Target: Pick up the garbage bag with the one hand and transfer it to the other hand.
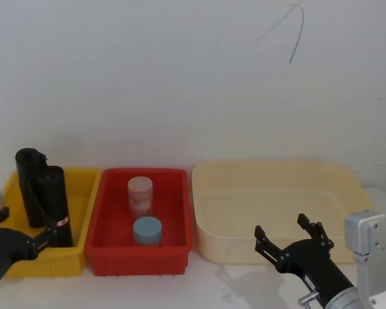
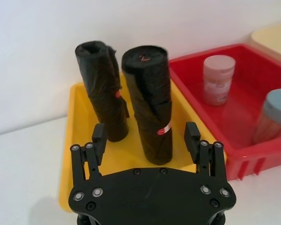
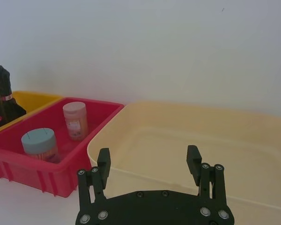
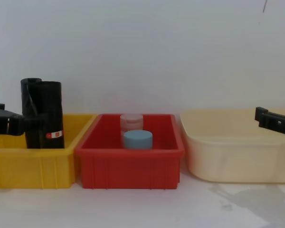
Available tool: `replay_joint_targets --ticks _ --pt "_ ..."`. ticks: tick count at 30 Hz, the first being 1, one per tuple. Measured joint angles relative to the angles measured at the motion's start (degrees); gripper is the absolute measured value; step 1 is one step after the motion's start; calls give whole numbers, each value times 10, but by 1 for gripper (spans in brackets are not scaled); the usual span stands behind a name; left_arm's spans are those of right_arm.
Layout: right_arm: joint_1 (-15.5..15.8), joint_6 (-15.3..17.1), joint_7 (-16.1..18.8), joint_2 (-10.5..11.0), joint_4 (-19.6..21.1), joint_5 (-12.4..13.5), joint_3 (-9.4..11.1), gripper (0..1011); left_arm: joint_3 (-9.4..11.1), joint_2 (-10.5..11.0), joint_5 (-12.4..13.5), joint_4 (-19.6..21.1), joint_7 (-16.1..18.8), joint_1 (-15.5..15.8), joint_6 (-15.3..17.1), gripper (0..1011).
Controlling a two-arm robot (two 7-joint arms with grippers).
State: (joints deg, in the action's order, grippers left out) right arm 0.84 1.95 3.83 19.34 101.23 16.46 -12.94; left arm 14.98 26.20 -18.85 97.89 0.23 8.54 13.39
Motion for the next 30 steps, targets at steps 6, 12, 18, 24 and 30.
replay_joint_targets --ticks 6,12,18,24,30 --pt "0 0 0 0 0 0 0 1001 0 -11 -5 -29 -8 25 16 1001" --pt "0 0 0 0 0 0 0 1001 2 -20 -10 -52 -20 47 25 1001" --pt "0 0 0 0 0 0 0 1001 6 -26 -12 -66 -34 63 28 1001" --pt "0 0 0 0 0 0 0 1001 10 -32 -12 -78 -45 80 30 1001" --pt "0 0 0 0 0 0 0 1001 16 -38 -7 -93 -53 97 30 1001"
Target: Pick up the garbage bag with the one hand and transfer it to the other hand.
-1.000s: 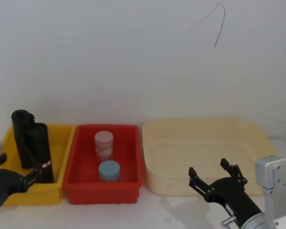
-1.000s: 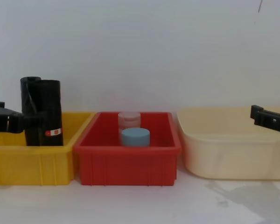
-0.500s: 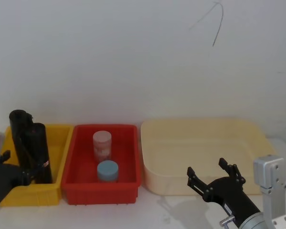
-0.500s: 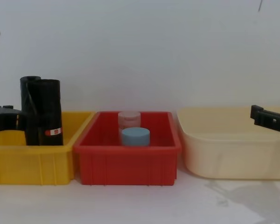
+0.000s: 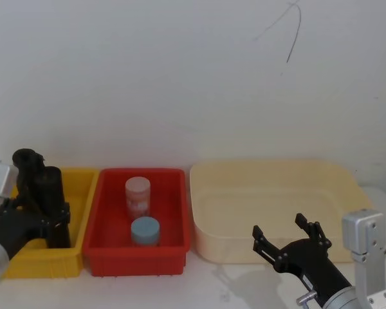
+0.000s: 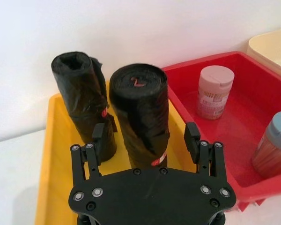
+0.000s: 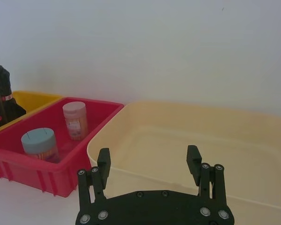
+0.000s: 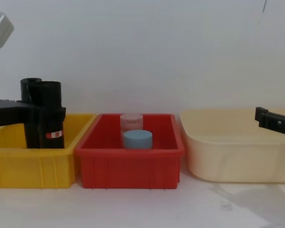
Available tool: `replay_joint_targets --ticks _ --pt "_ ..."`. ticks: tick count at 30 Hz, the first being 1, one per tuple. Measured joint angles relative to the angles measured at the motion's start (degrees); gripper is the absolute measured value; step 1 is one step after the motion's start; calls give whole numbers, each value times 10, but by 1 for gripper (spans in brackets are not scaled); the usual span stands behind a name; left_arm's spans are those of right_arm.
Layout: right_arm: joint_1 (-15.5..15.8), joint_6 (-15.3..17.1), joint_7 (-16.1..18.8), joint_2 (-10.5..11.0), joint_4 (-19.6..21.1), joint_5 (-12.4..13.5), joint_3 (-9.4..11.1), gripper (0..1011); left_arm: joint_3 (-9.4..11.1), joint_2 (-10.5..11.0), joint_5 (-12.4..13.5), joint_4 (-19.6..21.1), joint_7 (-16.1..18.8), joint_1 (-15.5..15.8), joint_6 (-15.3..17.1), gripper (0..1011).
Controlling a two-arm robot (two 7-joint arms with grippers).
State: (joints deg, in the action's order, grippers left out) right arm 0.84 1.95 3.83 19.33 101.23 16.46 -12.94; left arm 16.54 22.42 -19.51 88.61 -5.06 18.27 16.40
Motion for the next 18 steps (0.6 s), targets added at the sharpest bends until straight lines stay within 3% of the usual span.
replay_joint_targets --ticks 18 --pt "0 0 0 0 0 0 0 1001 17 -22 25 -50 -10 53 -1 999"
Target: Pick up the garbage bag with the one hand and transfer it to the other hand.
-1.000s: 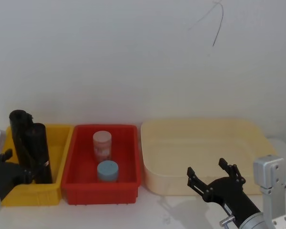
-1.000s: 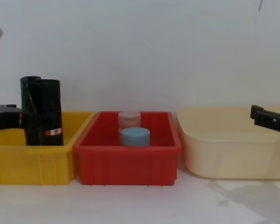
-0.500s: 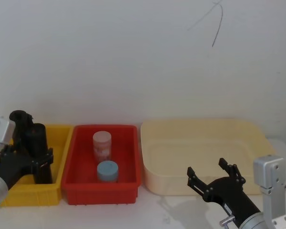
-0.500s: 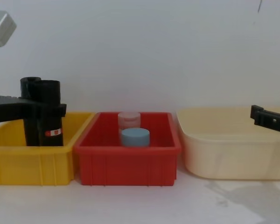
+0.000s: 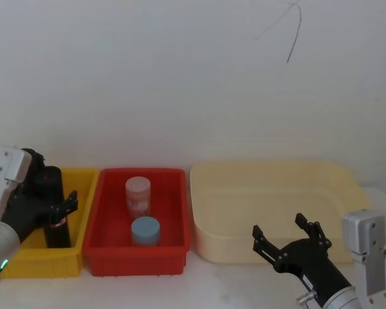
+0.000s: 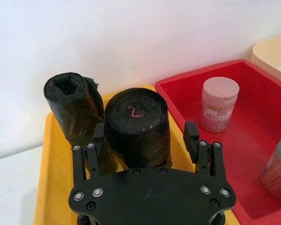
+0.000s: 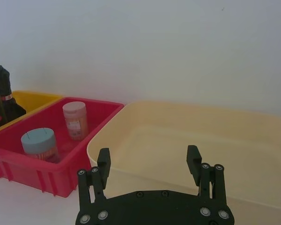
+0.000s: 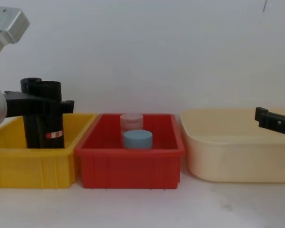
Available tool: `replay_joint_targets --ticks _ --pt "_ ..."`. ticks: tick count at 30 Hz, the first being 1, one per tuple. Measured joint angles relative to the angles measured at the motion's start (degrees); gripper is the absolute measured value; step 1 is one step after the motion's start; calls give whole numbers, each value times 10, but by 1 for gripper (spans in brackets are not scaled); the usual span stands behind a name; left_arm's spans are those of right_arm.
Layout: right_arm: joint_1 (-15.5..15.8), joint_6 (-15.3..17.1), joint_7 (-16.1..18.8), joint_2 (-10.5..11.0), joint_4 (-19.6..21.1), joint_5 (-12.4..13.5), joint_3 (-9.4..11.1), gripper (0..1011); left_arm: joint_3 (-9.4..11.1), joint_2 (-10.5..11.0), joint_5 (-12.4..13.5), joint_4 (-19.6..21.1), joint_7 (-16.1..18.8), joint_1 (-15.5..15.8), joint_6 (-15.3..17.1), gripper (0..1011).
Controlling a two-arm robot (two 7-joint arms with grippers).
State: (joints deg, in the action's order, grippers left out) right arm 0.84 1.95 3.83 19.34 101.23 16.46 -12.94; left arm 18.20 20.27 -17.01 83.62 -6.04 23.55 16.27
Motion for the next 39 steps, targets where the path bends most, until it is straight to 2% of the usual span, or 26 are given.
replay_joint_targets --ticks 5,11,12,16,17,27,39 --pt "0 0 0 0 0 0 0 1001 3 -3 4 -8 -1 7 0 906" --pt "0 0 0 0 0 0 0 1000 4 -5 7 -13 -1 12 0 738" --pt "0 0 0 0 0 0 0 1001 4 -6 7 -13 -1 13 0 738" --pt "0 0 0 0 0 0 0 1001 5 -6 8 -14 -2 14 0 579" --pt "0 0 0 0 0 0 0 1000 5 -6 8 -14 -2 14 0 565" --pt "0 0 0 0 0 0 0 1001 -1 0 10 12 -7 8 5 504" --pt "0 0 0 0 0 0 0 1001 -20 14 -4 69 -32 25 41 499"
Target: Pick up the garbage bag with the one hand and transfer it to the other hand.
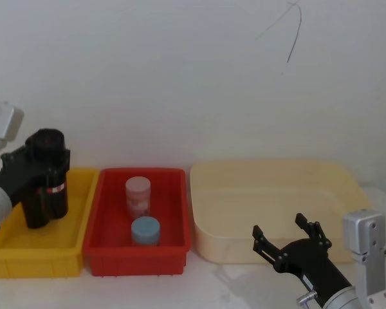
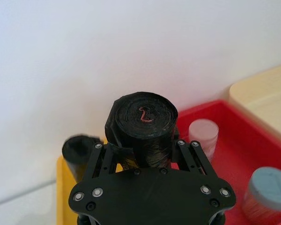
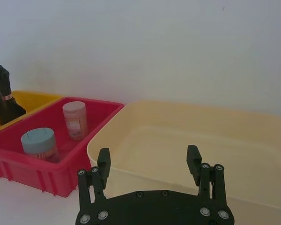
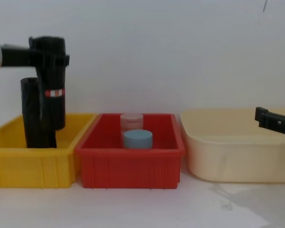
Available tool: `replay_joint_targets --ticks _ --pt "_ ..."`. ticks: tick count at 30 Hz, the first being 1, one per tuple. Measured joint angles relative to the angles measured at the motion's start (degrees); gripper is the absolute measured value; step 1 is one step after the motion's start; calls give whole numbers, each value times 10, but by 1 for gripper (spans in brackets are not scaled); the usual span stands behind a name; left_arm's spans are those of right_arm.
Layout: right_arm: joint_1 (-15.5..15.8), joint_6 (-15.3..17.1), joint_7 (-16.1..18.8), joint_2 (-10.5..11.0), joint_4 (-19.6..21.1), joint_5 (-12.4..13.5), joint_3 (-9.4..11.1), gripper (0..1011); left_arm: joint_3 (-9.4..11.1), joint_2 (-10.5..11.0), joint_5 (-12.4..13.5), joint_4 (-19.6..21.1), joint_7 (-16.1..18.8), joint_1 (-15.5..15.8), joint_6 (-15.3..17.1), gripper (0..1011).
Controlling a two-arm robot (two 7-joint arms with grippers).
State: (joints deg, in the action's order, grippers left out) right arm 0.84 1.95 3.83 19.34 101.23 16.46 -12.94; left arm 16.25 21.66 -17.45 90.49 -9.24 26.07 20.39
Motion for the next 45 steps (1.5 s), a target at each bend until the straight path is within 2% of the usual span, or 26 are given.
replay_joint_targets --ticks 7,13,19,27,37,45 --pt "-2 2 2 0 0 0 0 1001 -4 2 -18 18 -30 22 25 499" --pt "-16 12 17 2 2 8 1 1001 4 -1 -30 22 -51 40 40 499" --pt "-42 32 49 7 1 23 -1 1001 23 -11 -40 17 -73 60 54 499" --pt "-94 67 99 12 -16 50 -13 1001 56 -32 -48 -5 -94 87 67 499" --pt "-161 100 154 2 -55 77 -43 1001 87 -51 -44 -35 -103 109 60 499" --pt "-186 111 175 -5 -72 89 -61 1000 103 -64 -39 -52 -105 121 47 499"
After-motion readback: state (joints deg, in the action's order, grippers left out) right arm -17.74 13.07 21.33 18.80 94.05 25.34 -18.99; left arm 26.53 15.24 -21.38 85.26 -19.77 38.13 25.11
